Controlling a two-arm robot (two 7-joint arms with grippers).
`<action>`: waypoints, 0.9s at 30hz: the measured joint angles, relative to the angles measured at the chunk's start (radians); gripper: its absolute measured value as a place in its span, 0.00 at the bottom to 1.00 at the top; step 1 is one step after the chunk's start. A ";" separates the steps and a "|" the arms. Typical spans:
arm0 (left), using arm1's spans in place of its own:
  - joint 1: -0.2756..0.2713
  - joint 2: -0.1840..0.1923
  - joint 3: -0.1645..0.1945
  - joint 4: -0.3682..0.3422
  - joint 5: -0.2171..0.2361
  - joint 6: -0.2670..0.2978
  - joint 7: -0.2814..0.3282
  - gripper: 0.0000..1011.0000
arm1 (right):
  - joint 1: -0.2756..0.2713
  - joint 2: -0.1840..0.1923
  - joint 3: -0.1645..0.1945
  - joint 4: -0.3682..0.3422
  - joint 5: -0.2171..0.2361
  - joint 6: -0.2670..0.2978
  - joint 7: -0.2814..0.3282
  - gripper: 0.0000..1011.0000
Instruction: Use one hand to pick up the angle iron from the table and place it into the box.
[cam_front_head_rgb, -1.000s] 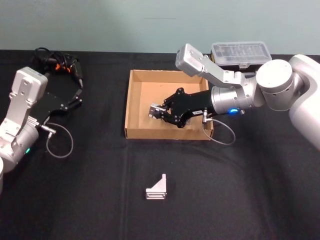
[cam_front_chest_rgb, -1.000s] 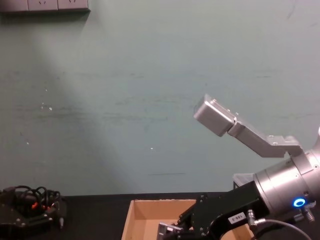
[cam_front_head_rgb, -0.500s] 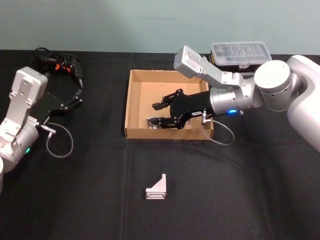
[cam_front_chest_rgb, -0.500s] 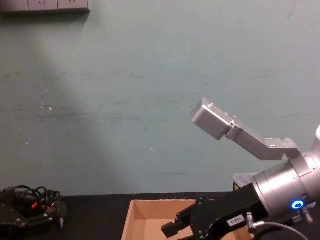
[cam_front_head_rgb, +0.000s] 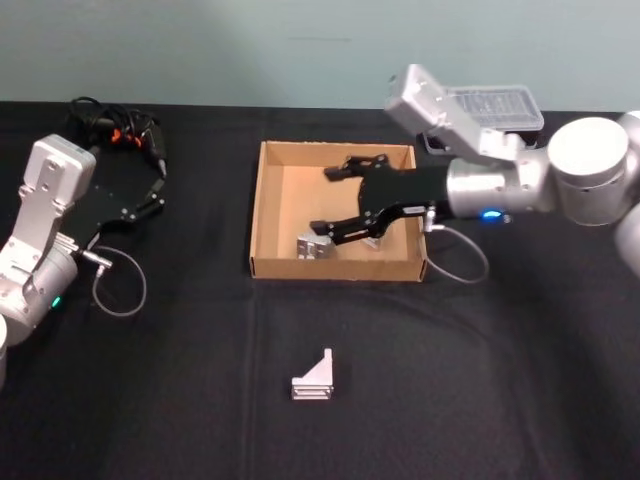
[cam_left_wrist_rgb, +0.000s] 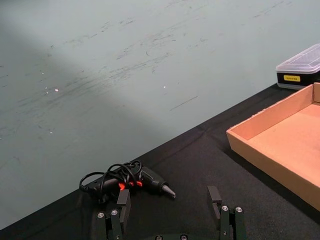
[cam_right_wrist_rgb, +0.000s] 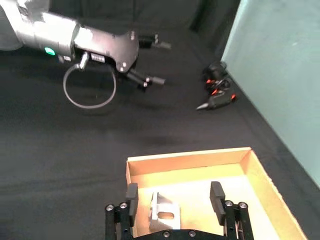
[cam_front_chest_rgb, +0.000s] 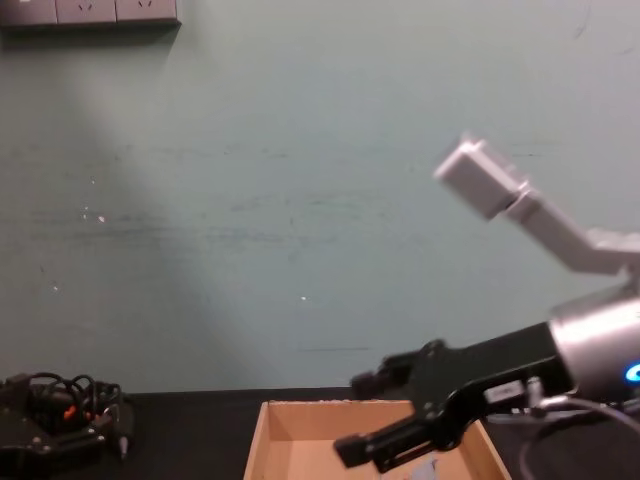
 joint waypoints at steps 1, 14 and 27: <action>0.000 0.000 0.000 0.000 0.000 0.000 0.000 0.99 | -0.016 0.023 0.013 -0.038 0.015 0.008 -0.004 0.91; 0.000 0.000 0.000 0.000 0.000 0.000 0.000 0.99 | -0.142 0.203 0.079 -0.313 0.132 0.067 -0.006 0.99; 0.000 0.000 0.000 0.000 0.000 0.000 0.000 0.99 | -0.220 0.278 0.034 -0.435 0.179 0.102 0.011 0.99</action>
